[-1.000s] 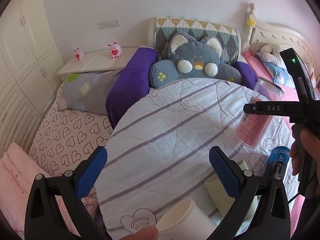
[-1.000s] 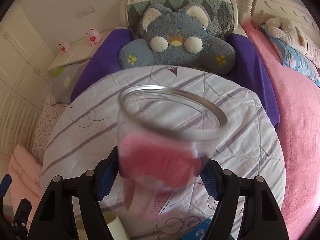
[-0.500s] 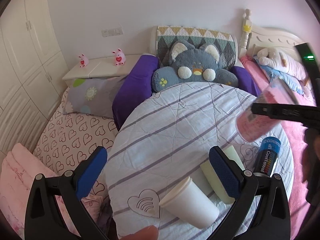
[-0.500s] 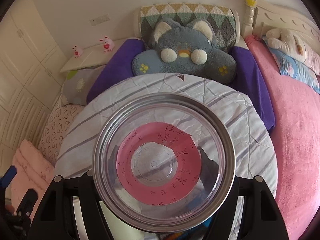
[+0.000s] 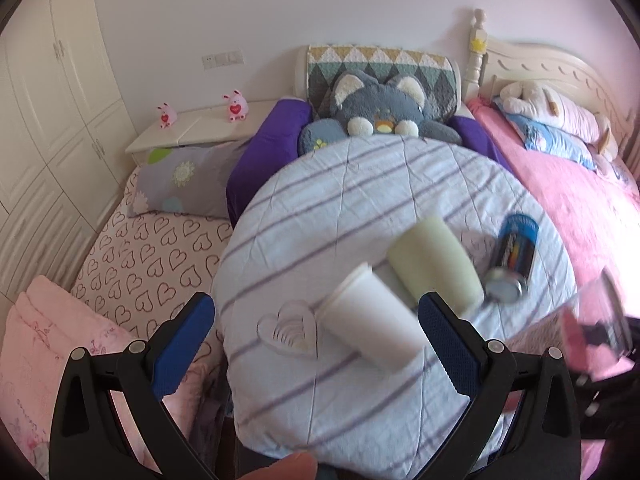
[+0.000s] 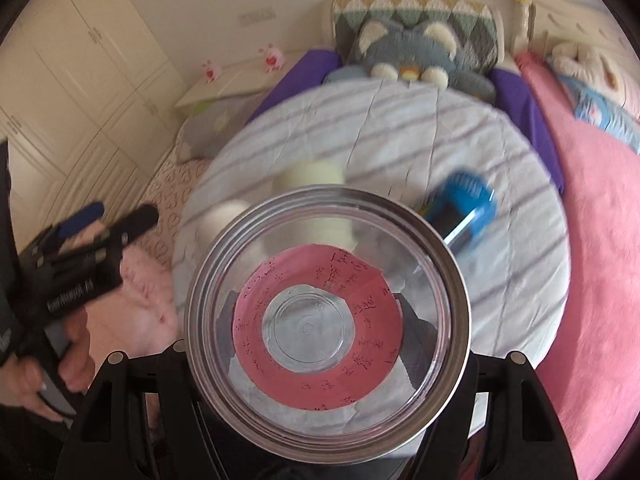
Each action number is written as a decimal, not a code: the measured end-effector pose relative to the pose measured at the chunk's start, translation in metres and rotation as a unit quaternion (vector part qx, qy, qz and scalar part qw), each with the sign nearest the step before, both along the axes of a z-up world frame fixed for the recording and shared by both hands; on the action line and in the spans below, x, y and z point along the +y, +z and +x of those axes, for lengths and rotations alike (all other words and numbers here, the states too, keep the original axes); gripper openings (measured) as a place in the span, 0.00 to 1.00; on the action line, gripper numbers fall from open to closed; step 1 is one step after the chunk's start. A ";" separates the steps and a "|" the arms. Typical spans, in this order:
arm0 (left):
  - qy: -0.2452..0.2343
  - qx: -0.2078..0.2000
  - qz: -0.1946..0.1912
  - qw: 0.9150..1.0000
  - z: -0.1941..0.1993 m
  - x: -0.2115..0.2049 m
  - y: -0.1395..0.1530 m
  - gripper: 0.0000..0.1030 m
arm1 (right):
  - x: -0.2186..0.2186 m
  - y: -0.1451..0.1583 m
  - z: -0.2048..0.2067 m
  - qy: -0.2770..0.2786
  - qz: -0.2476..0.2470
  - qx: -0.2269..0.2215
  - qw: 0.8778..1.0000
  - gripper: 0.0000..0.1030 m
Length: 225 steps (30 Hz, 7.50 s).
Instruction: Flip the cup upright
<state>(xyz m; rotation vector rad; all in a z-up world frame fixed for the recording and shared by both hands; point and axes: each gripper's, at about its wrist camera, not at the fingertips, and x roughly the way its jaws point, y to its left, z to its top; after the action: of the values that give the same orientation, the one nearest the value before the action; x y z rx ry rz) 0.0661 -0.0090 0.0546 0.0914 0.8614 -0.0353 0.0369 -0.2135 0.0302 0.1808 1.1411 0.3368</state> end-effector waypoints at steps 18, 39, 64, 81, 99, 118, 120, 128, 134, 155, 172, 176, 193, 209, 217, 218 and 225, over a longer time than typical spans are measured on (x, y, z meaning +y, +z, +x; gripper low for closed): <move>0.015 0.022 0.013 1.000 -0.030 0.009 -0.017 1.00 | 0.002 -0.096 0.045 0.016 0.107 0.133 0.985 0.77; -0.007 0.028 0.017 0.999 -0.031 -0.014 -0.020 1.00 | -0.025 -0.066 -0.003 -0.061 0.082 0.074 0.992 0.82; -0.026 0.021 0.027 0.999 -0.058 -0.037 -0.009 1.00 | -0.031 -0.012 -0.067 -0.120 0.015 -0.045 0.992 0.85; -0.037 0.034 0.031 0.998 -0.064 -0.055 -0.011 1.00 | -0.046 -0.005 -0.087 -0.143 0.011 -0.074 0.987 0.85; -0.125 0.169 0.003 0.978 -0.008 -0.146 -0.070 1.00 | -0.125 -0.044 -0.082 -0.217 0.039 -0.038 0.975 0.85; -0.121 0.235 0.001 0.965 0.035 -0.177 -0.116 0.89 | -0.145 -0.082 -0.050 -0.216 0.063 0.002 0.974 0.85; -0.127 0.245 -0.010 0.961 0.036 -0.179 -0.118 0.83 | -0.146 -0.084 -0.049 -0.218 0.063 0.005 0.974 0.85; -0.130 0.262 -0.035 0.956 0.042 -0.186 -0.122 0.69 | -0.147 -0.085 -0.050 -0.219 0.064 0.007 0.974 0.85; -0.134 0.254 -0.045 0.957 0.047 -0.181 -0.121 0.68 | -0.147 -0.086 -0.052 -0.222 0.066 0.008 0.973 0.85; -0.163 0.054 -0.057 0.984 0.003 -0.165 -0.047 0.69 | -0.138 -0.075 -0.068 -0.217 0.066 -0.005 0.974 0.85; -0.159 0.081 -0.033 0.983 -0.003 -0.163 -0.057 0.69 | -0.134 -0.074 -0.068 -0.215 0.061 -0.002 0.975 0.85; -0.154 0.094 -0.020 0.983 0.004 -0.166 -0.071 0.70 | -0.130 -0.077 -0.065 -0.212 0.061 0.002 0.975 0.85; -0.150 0.092 -0.010 0.984 0.008 -0.164 -0.071 0.91 | -0.132 -0.077 -0.064 -0.212 0.059 0.003 0.976 0.85; -0.156 0.039 -0.054 0.986 -0.018 -0.131 -0.038 0.98 | -0.119 -0.060 -0.074 -0.209 0.047 -0.016 0.977 0.85; -0.133 -0.014 -0.067 0.989 -0.059 -0.092 -0.008 0.99 | -0.096 -0.032 -0.093 -0.199 0.025 -0.057 0.978 0.85; -0.131 -0.020 -0.066 0.989 -0.064 -0.089 -0.004 0.99 | -0.090 -0.025 -0.098 -0.198 0.014 -0.068 0.978 0.85; -0.087 -0.052 -0.010 0.995 -0.118 -0.057 0.017 1.00 | -0.050 0.013 -0.136 -0.185 -0.051 -0.136 0.972 0.85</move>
<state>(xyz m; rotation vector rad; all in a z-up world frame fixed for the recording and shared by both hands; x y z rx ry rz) -0.0521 -0.0662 0.0720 0.1487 0.7461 -0.2007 -0.0993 -0.2637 0.0428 0.2450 0.8296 -0.0297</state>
